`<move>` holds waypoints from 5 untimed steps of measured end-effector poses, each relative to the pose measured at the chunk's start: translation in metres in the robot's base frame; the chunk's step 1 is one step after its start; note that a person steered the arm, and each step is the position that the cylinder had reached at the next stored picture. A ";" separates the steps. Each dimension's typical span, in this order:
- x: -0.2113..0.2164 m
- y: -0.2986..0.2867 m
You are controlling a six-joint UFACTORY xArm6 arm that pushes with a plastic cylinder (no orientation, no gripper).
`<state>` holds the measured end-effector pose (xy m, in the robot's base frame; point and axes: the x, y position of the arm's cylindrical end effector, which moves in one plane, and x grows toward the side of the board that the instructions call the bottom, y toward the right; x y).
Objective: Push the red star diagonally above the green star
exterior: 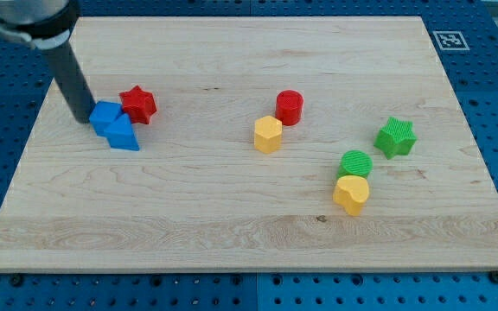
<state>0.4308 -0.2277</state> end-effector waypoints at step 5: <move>-0.075 0.080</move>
<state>0.3561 -0.1475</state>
